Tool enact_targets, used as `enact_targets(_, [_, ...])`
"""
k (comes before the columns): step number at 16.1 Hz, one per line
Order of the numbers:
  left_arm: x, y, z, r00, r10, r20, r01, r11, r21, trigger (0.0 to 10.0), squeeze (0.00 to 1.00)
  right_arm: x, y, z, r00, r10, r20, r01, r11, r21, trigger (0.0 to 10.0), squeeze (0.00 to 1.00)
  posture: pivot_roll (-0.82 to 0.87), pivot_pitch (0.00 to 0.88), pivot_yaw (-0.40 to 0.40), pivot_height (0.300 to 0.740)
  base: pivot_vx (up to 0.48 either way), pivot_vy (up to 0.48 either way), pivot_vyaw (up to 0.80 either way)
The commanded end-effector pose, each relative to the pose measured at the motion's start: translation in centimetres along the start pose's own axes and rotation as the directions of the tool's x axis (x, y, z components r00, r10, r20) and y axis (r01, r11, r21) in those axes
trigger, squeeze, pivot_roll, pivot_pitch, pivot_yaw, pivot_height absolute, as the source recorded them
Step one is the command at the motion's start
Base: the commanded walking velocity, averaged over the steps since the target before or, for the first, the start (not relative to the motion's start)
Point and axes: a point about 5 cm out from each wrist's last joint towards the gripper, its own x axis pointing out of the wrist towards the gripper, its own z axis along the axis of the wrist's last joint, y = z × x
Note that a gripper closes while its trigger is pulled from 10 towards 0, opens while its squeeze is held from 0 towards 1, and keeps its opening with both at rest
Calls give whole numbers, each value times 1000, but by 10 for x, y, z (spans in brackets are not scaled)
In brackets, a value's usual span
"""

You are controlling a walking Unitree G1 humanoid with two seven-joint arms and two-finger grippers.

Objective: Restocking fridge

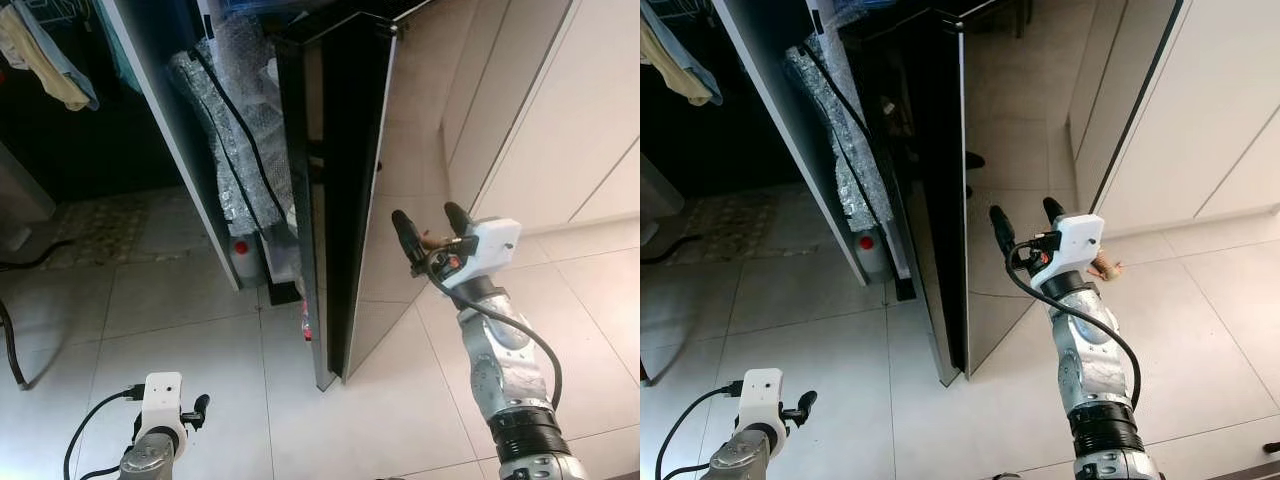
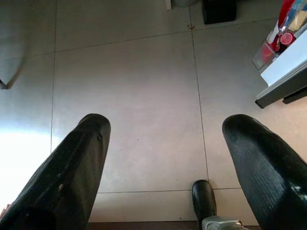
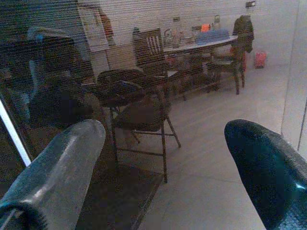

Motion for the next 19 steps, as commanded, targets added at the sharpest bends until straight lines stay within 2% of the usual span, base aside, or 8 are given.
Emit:
enact_targets(1, [-3, 3, -8, 999, 15, -28, -15, 1000, -2, 10000, 0, 4, 6, 5, 1000, 23, 14, -23, 1000, -8, 10000, 0, -111, 152, 58, 740, 0, 0, 0])
enact_targets(5, [-3, 3, -8, 1000, 15, -26, -15, 1000, -8, 10000, 0, 6, 17, 8, 996, 88, -11, -88, 996, -12, 10000, 0, -113, 154, 59, 740, 0, 0, 0])
enact_targets(7, [-4, 2, -10, 999, 16, -35, -16, 1000, -6, 10000, 0, 6, 15, 0, 997, 53, -49, -56, 997, -47, 10000, 0, -112, 155, 58, 740, 0, 0, 0])
enact_targets(12, [-5, 2, -17, 997, 23, -67, -23, 1000, 2, 10000, 0, 4, 15, -9, 998, -8, -64, 5, 999, -51, 10000, 0, -107, 155, 56, 740, 0, 0, 0])
enact_targets(17, [-7, 4, -21, 996, 28, -88, -28, 1000, 6, 10000, 0, -2, 8, -18, 995, -36, -95, 32, 998, -52, 10000, 0, -107, 151, 55, 740, 0, 0, 776])
enact_targets(19, [-7, 4, -22, 995, 28, -94, -27, 1000, 7, 10000, 0, -4, 5, -23, 991, -58, -117, 54, 998, -39, 10000, 0, -107, 147, 55, 740, 0, 0, 0])
